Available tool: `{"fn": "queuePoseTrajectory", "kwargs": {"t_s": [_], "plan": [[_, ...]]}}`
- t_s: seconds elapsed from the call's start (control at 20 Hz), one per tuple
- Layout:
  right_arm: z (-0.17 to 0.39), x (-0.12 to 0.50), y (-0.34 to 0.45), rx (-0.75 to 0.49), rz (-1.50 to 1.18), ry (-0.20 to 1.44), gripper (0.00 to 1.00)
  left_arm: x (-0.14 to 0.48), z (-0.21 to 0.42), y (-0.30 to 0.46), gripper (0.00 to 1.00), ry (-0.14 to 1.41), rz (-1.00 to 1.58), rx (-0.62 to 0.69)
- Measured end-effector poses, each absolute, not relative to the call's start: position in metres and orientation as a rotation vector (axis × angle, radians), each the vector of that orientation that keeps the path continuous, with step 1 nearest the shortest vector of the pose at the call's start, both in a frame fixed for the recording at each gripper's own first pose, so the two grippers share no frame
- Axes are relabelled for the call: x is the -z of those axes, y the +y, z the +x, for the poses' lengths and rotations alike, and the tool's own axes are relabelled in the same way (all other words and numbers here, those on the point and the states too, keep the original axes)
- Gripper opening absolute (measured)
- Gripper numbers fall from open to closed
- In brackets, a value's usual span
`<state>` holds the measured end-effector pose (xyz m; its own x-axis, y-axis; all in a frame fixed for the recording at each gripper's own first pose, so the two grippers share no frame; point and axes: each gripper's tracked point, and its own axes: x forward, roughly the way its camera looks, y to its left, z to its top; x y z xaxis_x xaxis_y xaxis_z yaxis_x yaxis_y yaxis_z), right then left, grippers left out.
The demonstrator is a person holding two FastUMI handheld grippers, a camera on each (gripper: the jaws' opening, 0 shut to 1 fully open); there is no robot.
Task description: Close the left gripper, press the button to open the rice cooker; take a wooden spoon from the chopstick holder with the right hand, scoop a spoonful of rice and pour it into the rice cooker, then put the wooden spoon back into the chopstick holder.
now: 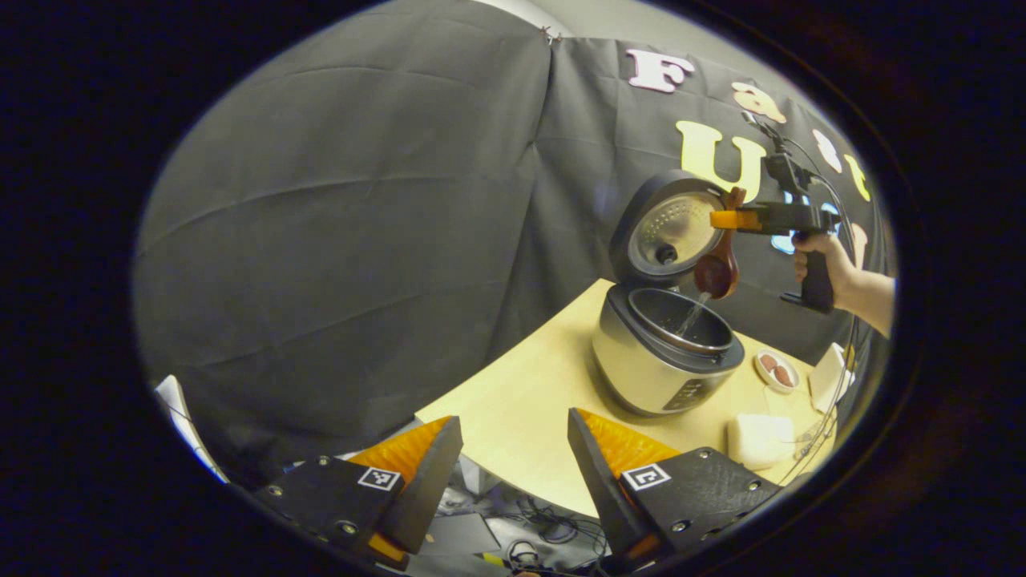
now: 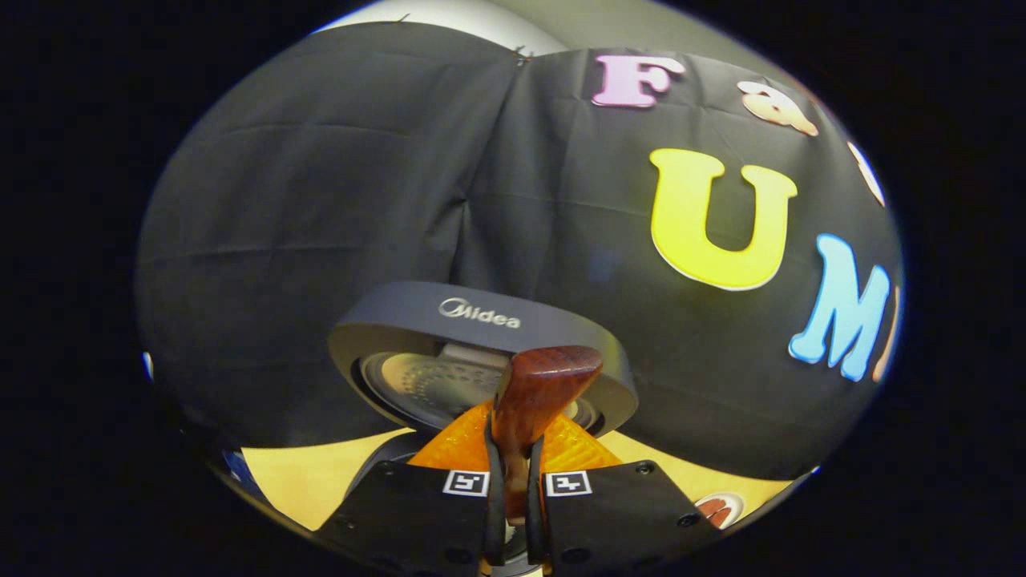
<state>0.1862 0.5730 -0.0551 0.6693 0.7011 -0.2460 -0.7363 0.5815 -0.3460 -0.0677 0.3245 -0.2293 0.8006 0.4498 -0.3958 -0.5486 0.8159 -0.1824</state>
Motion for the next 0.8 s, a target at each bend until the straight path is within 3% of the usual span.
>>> {"fn": "queuePoseTrajectory", "kwargs": {"t_s": [0.15,0.4,0.8], "plan": [[0.176,0.07,0.579,-0.883,-0.56,0.032,0.08,0.222,-0.066,0.318,0.84,0.333,-0.304,-0.525],[0.152,0.072,0.579,-0.923,-0.67,-0.075,0.12,0.216,-0.059,0.314,0.84,0.345,-0.244,-0.485],[0.117,-0.006,0.506,-0.899,-0.548,-0.234,0.08,0.192,-0.02,0.272,0.84,0.354,-0.229,-0.424]]}}
